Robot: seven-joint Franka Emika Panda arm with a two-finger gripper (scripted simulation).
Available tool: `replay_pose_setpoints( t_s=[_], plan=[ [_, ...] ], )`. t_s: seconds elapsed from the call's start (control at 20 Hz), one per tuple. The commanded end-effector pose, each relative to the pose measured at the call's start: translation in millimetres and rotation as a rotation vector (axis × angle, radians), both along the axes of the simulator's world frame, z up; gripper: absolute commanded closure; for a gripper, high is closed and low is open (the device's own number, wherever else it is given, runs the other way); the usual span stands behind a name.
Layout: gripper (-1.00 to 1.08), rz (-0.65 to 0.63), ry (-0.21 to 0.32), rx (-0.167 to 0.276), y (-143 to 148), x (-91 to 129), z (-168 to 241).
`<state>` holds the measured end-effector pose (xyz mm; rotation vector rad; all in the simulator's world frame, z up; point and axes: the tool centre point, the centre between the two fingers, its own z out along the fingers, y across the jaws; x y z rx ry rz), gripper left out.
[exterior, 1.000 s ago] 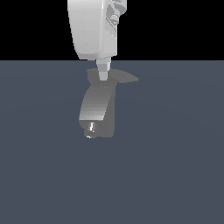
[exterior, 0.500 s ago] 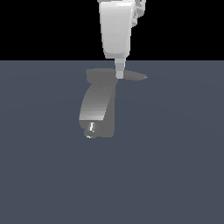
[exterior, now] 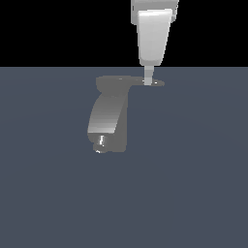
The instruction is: Turn on the faucet by rotating a designated handle.
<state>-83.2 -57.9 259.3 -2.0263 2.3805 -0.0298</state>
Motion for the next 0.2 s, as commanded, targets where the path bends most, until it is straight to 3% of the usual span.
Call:
replay_pose_setpoints(
  t_s=[0.0, 0.15],
  plan=[
    [1.08, -0.021, 0.021, 0.004, -19.6, -0.1, -9.8],
    [1.08, -0.023, 0.024, 0.005, -27.8, 3.9, -10.7]
  ],
)
